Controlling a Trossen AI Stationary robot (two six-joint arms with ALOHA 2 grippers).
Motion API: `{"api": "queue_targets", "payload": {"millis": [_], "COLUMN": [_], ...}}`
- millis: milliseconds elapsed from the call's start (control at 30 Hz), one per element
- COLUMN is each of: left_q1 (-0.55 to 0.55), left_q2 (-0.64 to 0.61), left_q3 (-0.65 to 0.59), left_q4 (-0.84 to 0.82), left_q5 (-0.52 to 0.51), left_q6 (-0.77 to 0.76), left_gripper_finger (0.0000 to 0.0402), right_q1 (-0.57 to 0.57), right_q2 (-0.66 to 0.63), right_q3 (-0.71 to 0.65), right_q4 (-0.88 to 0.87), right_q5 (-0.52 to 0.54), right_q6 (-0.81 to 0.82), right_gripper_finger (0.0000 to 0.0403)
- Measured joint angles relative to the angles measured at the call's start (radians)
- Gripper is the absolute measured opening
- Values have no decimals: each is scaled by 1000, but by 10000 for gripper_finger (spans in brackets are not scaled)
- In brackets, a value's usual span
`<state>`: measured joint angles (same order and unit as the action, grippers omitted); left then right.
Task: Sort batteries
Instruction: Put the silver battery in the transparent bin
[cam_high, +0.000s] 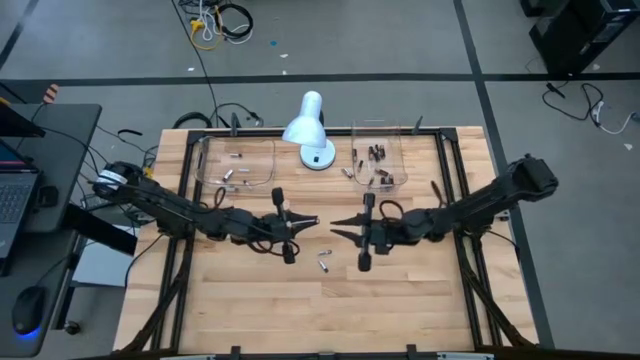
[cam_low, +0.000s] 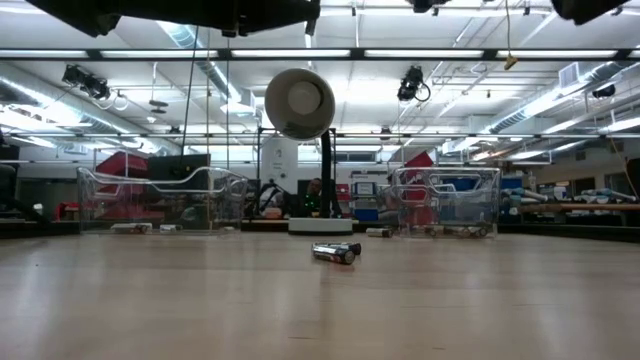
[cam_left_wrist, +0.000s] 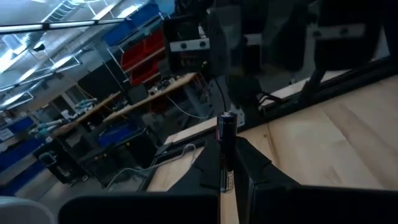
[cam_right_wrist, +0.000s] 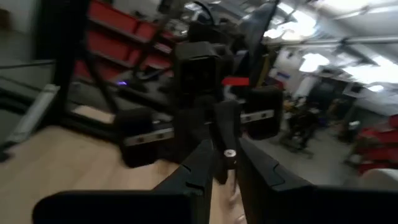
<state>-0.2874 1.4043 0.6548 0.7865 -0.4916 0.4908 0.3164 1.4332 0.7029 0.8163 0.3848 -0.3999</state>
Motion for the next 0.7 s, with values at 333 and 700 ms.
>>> {"api": "queue_targets", "payload": {"millis": [333,700], "left_q1": [0,12], "left_q2": [23,23], "left_q3": [0,1], "left_q4": [61,93], "left_q5": [39,41], "left_q6": [32,60], "left_gripper_finger": [5,5], "right_q1": [-7,-31], "right_q2": [178,184], "right_q3": [58,68], "right_q4": [203,212], "right_q5": [71,63], "right_q6": [-91,-82], "right_gripper_finger": [115,121]}}
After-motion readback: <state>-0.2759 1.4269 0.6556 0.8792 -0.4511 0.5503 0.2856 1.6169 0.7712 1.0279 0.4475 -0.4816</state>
